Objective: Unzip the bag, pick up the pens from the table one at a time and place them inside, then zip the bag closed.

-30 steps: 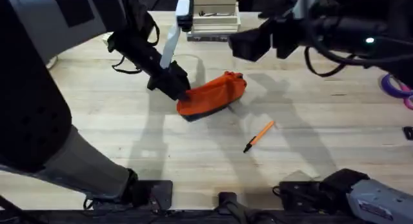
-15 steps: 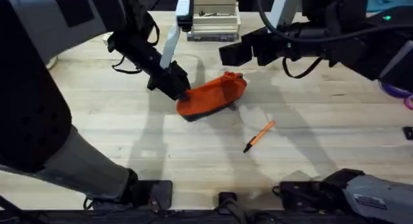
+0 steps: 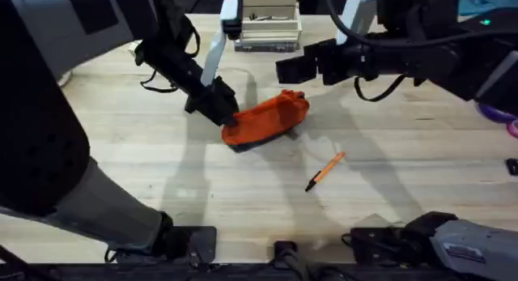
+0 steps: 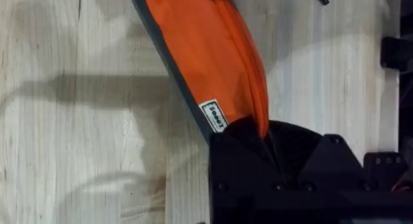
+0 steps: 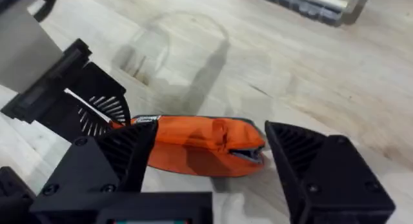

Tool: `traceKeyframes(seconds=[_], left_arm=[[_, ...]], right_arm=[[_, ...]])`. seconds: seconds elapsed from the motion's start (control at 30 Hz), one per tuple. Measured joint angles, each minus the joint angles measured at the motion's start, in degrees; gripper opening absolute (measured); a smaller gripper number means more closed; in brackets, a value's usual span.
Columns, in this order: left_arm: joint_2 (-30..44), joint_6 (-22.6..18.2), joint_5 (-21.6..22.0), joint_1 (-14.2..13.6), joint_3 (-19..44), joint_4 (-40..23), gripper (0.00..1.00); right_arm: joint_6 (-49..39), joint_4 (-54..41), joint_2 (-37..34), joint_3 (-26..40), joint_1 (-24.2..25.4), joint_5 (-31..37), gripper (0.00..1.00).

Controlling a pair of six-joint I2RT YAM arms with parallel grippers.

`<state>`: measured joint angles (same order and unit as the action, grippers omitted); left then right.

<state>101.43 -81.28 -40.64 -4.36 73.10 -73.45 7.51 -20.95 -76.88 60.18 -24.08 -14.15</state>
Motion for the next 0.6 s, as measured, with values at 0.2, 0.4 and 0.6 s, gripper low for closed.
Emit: traceKeyframes(seconds=[0.2,0.4,0.6], left_arm=[[0.0,0.0,0.0,0.0,0.0,0.0,0.042],[0.0,0.0,0.0,0.0,0.0,0.0,0.042],[0.0,0.0,0.0,0.0,0.0,0.0,0.042]], right_arm=[[0.3,-1.6,-2.4,0.0,0.0,0.0,0.998],[0.3,-1.6,-5.2,0.0,-0.5,0.0,0.998],[0.3,-1.6,-7.3,0.0,-1.6,0.0,0.998]])
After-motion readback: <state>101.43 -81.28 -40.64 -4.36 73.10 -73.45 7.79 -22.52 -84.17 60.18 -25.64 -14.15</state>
